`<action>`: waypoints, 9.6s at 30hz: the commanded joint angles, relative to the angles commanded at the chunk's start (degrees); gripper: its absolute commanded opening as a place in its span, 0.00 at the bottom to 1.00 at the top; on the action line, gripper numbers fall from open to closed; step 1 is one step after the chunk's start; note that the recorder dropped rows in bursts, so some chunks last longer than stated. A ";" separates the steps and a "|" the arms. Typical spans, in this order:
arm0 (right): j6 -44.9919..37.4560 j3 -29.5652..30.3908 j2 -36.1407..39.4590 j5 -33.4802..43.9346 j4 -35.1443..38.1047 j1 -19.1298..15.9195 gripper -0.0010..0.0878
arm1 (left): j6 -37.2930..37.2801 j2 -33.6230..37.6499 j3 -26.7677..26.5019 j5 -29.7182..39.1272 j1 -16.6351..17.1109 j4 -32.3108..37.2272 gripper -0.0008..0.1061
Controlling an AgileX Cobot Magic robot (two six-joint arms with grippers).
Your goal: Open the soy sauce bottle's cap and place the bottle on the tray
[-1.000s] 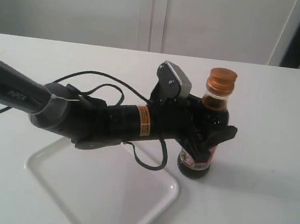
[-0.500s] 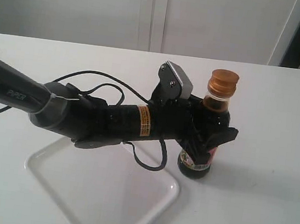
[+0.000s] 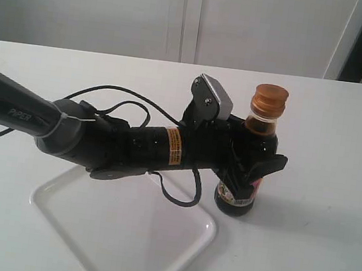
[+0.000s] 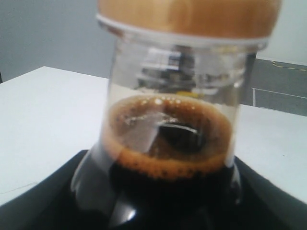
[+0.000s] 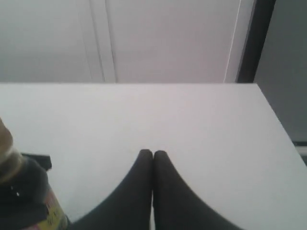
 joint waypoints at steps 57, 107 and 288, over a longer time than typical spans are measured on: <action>-54.87 -22.22 38.51 49.29 69.91 -9.80 0.01 | 0.01 0.00 0.00 0.40 0.00 2.37 0.01; -56.35 -27.72 38.40 39.64 76.12 -9.80 0.01 | 0.01 0.00 0.00 1.31 0.00 2.57 0.01; -23.61 -6.74 25.94 9.01 25.76 -9.67 0.01 | 25.72 -35.45 42.21 14.01 0.10 -44.60 0.99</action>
